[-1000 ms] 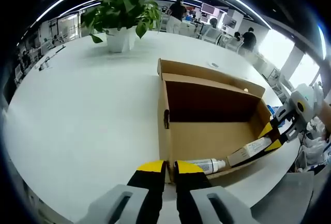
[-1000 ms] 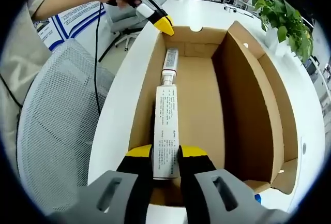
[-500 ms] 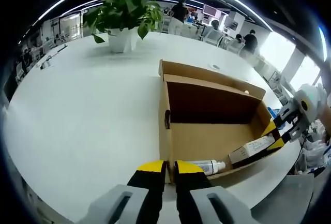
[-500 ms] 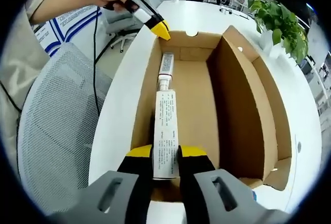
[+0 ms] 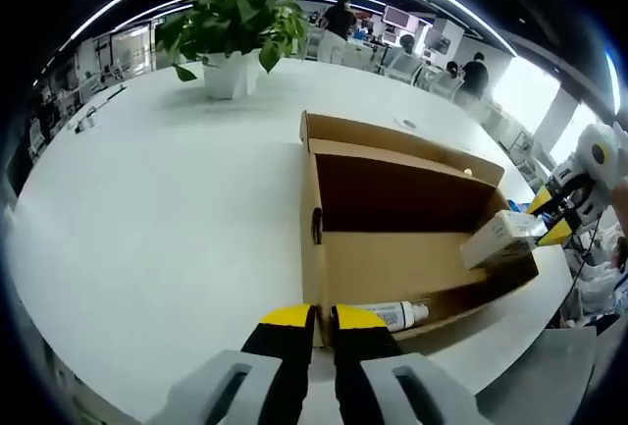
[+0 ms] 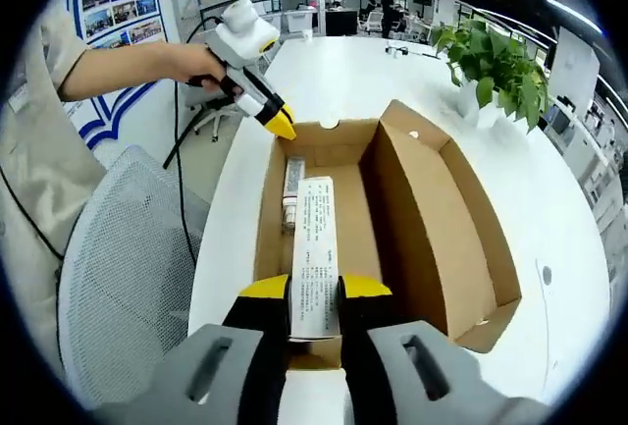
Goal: Operate the shoe box by opening the lid, removing the specified soft item, and placing it in the target area until the item is outside and the box remains undamaged.
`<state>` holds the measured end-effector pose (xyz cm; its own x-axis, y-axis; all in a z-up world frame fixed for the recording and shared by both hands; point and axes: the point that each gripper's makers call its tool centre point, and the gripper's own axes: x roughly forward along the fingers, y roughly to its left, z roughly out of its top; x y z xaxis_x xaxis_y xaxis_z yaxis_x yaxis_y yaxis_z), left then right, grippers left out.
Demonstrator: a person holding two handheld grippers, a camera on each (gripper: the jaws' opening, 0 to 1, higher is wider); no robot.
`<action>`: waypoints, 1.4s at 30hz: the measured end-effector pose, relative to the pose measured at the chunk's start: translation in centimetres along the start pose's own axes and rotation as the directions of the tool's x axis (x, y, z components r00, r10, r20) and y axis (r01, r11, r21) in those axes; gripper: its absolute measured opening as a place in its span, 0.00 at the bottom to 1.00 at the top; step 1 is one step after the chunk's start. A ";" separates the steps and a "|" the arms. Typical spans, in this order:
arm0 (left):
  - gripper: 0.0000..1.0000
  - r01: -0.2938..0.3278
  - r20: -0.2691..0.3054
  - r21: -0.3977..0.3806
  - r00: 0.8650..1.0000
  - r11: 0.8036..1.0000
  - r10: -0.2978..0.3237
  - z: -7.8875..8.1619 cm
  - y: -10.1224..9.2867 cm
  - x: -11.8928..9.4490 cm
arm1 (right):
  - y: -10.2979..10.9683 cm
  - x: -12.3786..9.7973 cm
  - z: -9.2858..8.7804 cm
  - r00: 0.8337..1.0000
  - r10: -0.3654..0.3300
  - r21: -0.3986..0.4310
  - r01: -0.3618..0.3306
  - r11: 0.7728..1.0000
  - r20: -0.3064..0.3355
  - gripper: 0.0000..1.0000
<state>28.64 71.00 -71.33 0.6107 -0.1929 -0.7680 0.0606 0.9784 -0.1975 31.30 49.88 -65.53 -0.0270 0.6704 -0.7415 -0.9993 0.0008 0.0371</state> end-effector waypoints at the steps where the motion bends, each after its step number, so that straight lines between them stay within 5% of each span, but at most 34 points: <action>1: 0.07 0.000 -0.001 -0.001 1.000 1.000 0.000 0.0 0.0 0.0 | 0.0 -0.5 0.1 1.000 -0.005 -0.002 0.005 1.000 0.003 0.15; 17: 0.07 -0.001 -0.003 0.013 1.000 1.000 0.001 0.0 -0.2 -0.2 | -1.1 -6.5 -0.7 0.997 -0.065 -0.015 0.066 0.998 0.048 0.15; 30: 0.07 0.001 -0.005 0.006 1.000 1.000 -0.001 0.0 -0.1 -0.1 | -3.1 -12.3 -4.4 0.990 -0.140 0.025 0.140 0.990 0.019 0.15; 42: 0.07 0.008 0.001 -0.002 1.000 1.000 -0.008 -0.1 -0.1 -0.1 | -6.4 -17.3 -9.1 0.967 -0.248 0.044 0.250 0.967 -0.050 0.15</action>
<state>28.55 70.87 -71.28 0.6112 -0.2003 -0.7657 0.0635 0.9767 -0.2048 37.91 31.50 -59.08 0.2205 0.6113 -0.7601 -0.9722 0.2012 -0.1202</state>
